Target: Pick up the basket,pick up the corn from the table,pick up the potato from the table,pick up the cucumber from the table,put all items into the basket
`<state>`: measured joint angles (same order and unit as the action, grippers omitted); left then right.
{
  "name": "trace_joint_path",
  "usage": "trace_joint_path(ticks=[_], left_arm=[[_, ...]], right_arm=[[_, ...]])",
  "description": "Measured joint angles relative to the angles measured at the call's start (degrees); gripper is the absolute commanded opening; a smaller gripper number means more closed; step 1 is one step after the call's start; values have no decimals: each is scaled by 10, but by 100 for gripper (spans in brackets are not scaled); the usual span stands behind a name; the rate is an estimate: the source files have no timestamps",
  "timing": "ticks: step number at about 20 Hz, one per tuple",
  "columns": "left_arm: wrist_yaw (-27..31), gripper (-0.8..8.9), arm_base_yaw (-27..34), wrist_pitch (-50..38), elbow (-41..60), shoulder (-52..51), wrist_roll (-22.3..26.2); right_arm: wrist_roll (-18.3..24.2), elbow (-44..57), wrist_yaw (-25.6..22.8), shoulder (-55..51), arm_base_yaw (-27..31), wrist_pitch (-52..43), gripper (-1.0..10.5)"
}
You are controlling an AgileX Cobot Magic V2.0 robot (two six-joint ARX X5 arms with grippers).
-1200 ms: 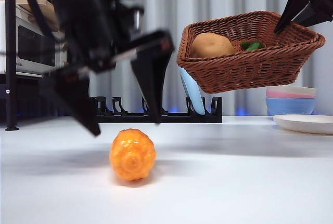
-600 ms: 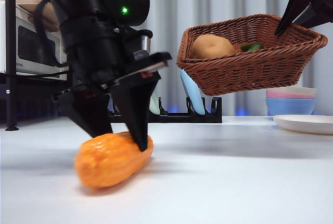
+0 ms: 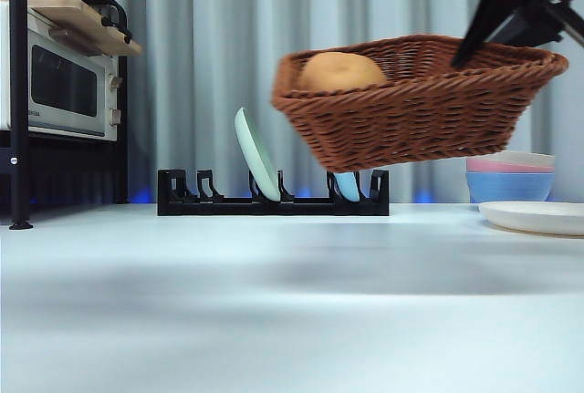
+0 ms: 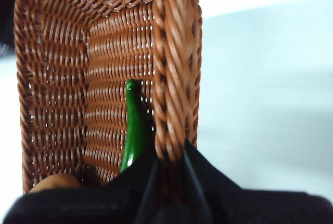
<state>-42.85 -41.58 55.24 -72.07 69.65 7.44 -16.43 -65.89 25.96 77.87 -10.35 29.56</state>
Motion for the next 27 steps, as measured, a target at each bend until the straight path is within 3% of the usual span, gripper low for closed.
trace_joint_path(ticks=[1,3,5,7,9,14,15,16,17,23,27], left_arm=[[13,-8,0,-41,-25,-21,-12],[92,-8,0,-138,-68,-38,-62],[224,-8,-1,-217,-80,-35,-107],[354,-8,-1,-228,-80,-16,-127],[419,-8,0,-218,-78,12,-133],[440,35,7,-200,-77,93,-133],[440,159,7,-197,-77,108,-133],[440,380,7,-193,-77,126,-133],[440,524,7,-191,-77,139,-133],[444,536,7,-206,-77,140,-133],[455,536,7,-193,-112,127,-134]], right_arm=[[2,0,0,0,-17,0,-12],[4,0,0,0,-51,0,-12],[4,0,-11,0,-85,0,-12],[4,0,-36,0,-114,0,-12],[4,0,-40,0,-129,0,-12],[-1,0,-41,0,-141,0,-12],[-3,0,-41,0,-141,0,-12],[-4,0,-41,0,-141,0,-12],[-6,0,-41,0,-141,0,-12],[-13,0,-41,0,-141,0,-12],[-41,0,-41,8,-131,-27,-12]])
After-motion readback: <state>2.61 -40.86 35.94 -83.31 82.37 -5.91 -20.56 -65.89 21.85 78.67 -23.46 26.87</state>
